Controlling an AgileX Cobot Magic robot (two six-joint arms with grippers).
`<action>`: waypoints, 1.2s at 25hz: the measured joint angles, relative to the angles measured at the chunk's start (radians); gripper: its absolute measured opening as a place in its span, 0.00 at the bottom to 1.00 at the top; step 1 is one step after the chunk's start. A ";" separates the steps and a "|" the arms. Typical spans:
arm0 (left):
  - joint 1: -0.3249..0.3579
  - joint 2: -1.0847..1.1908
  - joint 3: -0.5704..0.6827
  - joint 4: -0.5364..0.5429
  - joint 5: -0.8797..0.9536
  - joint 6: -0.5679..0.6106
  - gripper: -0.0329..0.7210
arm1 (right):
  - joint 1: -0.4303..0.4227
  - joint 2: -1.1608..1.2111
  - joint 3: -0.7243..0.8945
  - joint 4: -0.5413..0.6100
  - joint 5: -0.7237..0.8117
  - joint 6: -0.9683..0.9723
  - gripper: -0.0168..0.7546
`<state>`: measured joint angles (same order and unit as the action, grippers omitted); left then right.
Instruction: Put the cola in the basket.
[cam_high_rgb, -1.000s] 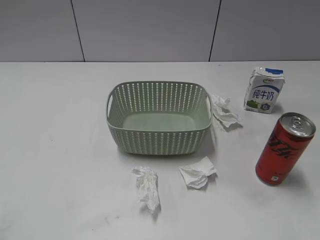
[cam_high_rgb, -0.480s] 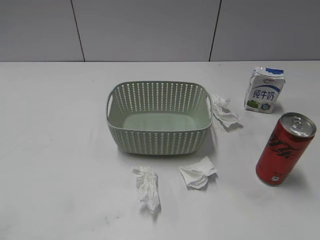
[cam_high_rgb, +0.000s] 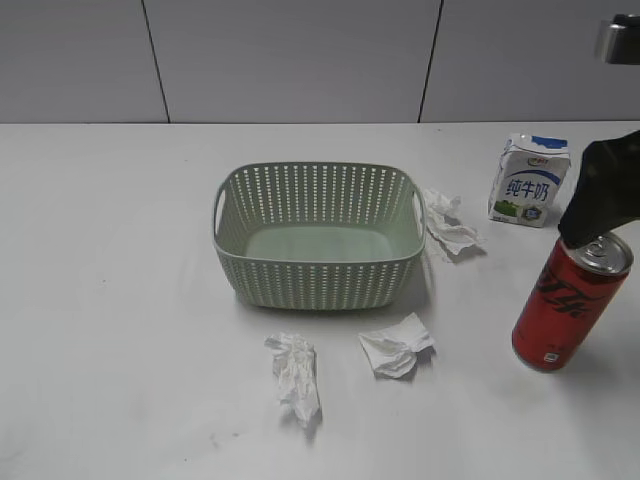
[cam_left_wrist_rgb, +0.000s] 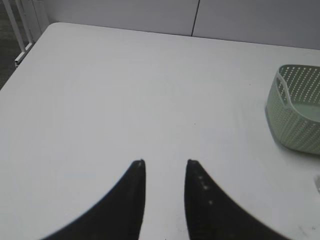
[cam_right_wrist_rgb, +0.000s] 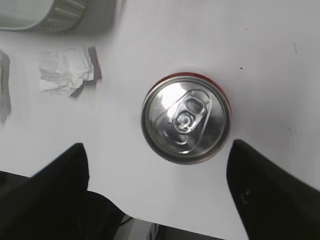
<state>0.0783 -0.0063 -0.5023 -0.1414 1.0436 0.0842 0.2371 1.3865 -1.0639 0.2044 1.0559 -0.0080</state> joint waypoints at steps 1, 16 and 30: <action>0.000 0.000 0.000 0.000 0.000 0.000 0.33 | 0.007 0.022 -0.005 -0.003 0.000 0.008 0.87; 0.000 0.000 0.000 0.000 0.000 0.000 0.33 | 0.011 0.221 -0.011 -0.068 -0.043 0.091 0.87; 0.000 0.000 0.000 0.000 0.000 0.000 0.33 | 0.011 0.296 -0.017 -0.062 -0.034 0.088 0.70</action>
<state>0.0783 -0.0063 -0.5023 -0.1414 1.0436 0.0842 0.2480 1.6823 -1.0805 0.1426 1.0217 0.0798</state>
